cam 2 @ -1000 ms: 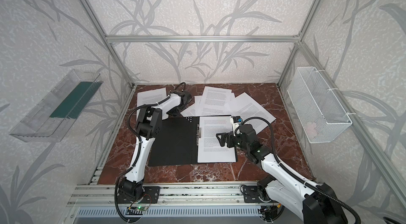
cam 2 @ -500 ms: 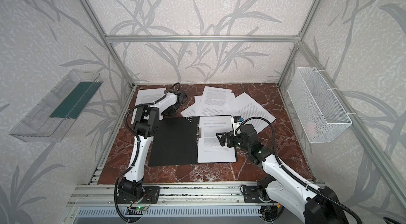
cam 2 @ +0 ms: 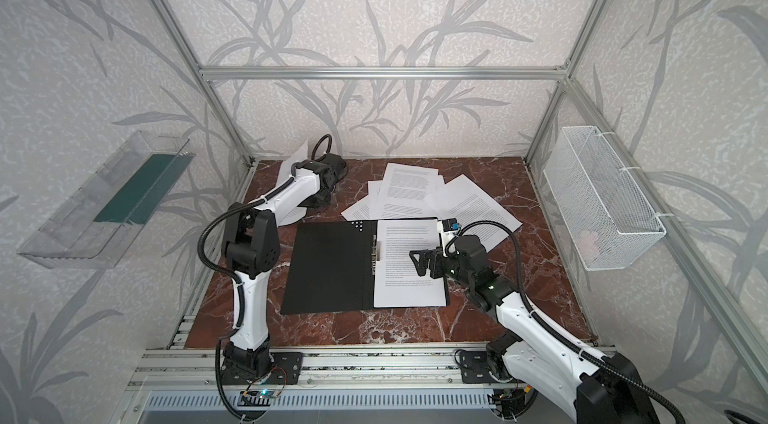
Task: Put the files into the folder
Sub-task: 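Lift the printed sheet with the left gripper toward the folder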
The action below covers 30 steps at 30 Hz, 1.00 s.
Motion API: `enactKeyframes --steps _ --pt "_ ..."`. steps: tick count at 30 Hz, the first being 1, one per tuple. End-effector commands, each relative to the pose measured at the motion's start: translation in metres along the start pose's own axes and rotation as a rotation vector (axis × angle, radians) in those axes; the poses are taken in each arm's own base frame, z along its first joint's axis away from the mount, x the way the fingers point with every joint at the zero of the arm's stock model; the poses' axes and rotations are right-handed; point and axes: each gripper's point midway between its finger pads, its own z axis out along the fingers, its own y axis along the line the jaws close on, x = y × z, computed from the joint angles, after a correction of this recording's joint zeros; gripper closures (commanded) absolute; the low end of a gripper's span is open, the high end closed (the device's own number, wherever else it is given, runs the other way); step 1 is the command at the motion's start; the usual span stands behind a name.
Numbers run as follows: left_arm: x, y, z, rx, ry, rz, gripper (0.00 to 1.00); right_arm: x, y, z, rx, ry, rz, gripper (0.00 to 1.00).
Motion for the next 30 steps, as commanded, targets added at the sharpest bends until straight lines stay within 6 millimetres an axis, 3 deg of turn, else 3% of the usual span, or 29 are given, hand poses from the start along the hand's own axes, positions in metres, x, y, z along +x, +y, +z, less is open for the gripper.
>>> enactKeyframes --steps 1,6,9,13,18,23,30 --pt "-0.023 -0.018 -0.054 0.031 -0.159 0.086 1.0 -0.003 -0.006 -0.003 0.028 -0.019 -0.003 0.01" --pt "-0.025 -0.081 -0.129 0.116 -0.37 0.323 1.0 -0.003 -0.028 -0.008 0.091 -0.026 0.08 0.01" --pt "-0.014 -0.112 -0.162 0.191 -0.457 0.449 1.0 -0.003 -0.046 -0.01 0.116 -0.031 0.173 0.01" --pt "0.003 -0.134 -0.191 0.238 -0.64 0.61 1.0 -0.005 -0.056 -0.017 0.126 -0.061 0.223 0.01" --pt "0.03 -0.126 -0.21 0.288 -0.884 0.709 1.0 -0.01 -0.059 -0.028 0.138 -0.111 0.237 0.01" --pt "0.055 -0.116 -0.216 0.182 -1.046 0.866 1.0 -0.014 -0.059 -0.035 0.144 -0.138 0.234 0.01" --pt "0.067 -0.106 -0.216 0.127 -1.196 0.913 1.0 -0.014 -0.062 -0.038 0.164 -0.146 0.231 0.01"
